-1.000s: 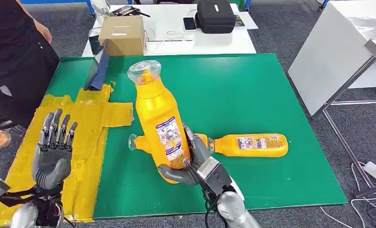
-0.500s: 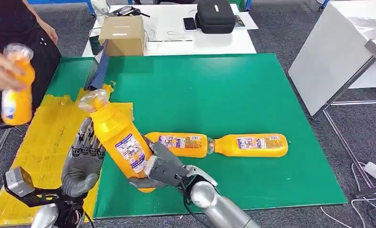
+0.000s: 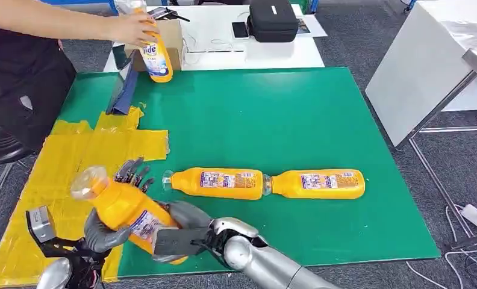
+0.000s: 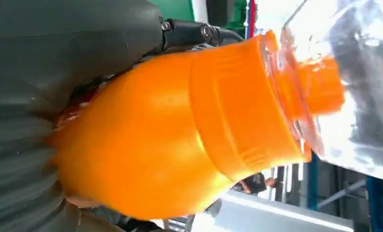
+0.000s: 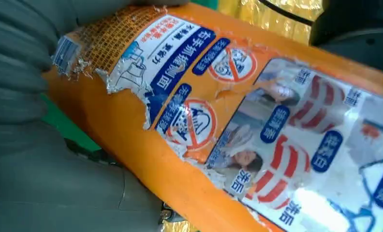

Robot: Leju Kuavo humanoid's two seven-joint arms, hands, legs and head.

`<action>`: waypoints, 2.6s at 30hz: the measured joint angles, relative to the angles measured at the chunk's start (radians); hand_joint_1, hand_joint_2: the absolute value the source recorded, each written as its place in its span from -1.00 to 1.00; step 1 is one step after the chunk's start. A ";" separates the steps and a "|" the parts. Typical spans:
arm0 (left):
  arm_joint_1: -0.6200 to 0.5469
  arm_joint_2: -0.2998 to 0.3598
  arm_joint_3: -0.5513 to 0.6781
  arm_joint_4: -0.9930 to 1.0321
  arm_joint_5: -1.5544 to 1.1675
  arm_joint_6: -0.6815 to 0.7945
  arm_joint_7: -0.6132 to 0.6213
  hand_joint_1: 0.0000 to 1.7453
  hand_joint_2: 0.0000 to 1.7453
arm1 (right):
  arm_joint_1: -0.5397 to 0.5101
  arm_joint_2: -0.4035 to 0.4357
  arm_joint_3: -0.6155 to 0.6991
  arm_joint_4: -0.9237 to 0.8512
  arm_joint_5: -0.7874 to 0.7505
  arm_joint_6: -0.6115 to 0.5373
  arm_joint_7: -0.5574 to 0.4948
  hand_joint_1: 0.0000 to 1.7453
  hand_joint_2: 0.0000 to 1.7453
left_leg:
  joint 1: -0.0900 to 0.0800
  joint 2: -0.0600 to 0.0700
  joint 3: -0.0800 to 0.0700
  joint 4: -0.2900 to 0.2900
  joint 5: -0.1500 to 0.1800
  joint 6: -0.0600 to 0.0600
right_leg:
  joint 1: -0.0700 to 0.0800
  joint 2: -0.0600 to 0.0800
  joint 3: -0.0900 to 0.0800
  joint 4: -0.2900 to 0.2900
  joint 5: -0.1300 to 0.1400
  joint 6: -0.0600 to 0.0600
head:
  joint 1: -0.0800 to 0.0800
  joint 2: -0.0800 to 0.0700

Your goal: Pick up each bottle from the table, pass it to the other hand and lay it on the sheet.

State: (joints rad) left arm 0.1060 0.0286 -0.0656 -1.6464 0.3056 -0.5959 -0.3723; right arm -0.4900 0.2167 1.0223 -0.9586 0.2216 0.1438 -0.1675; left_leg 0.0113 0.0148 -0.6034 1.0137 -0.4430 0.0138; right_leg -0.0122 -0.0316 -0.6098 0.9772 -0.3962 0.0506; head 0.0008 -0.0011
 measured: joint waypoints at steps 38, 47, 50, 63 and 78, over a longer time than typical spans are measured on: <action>-0.001 0.053 -0.035 -0.036 -0.418 0.259 -0.113 1.00 1.00 | -0.022 -0.027 -0.019 0.014 0.057 -0.089 0.015 -1.00 1.00 | 0.000 0.000 0.000 0.000 0.000 0.000 | 0.000 0.000 0.000 0.000 0.000 0.000 | 0.000 0.000; 0.032 0.041 0.017 -0.145 -0.833 0.666 -0.159 1.00 1.00 | 0.022 -0.092 -0.186 -0.113 0.214 -0.194 0.060 -1.00 1.00 | 0.000 0.001 -0.001 0.000 0.000 0.000 | 0.000 0.000 0.000 0.000 0.000 0.000 | 0.001 0.000; 0.062 0.034 0.094 -0.185 -1.146 0.938 -0.119 1.00 1.00 | 0.031 -0.104 -0.255 -0.176 0.230 -0.189 0.073 -1.00 1.00 | 0.000 0.002 0.000 0.000 0.000 0.000 | 0.000 0.001 0.000 0.000 0.000 0.000 | 0.000 0.000; 0.017 0.020 0.062 -0.027 -1.761 1.082 0.244 1.00 1.00 | 0.132 -0.235 -0.412 -0.305 0.223 -0.164 0.056 -1.00 1.00 | -0.002 -0.001 0.000 0.000 0.000 0.000 | -0.002 -0.001 0.001 0.000 0.001 0.001 | 0.000 0.000; -0.203 0.116 -0.058 0.424 -1.825 0.927 0.338 -1.00 1.00 | -0.006 -0.209 -0.407 -0.175 0.229 -0.084 0.109 -1.00 1.00 | -0.002 0.000 0.001 0.000 0.003 -0.002 | -0.001 0.000 -0.001 0.005 0.001 0.000 | 0.000 0.000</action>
State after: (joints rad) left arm -0.0971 0.1450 -0.1232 -1.2225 -1.5198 0.3315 -0.0347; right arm -0.4964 0.0080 0.6157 -1.1337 0.4505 0.0595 -0.0580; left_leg 0.0097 0.0144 -0.6024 1.0140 -0.4403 0.0113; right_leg -0.0136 -0.0315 -0.6104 0.9821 -0.3953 0.0509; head 0.0004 -0.0011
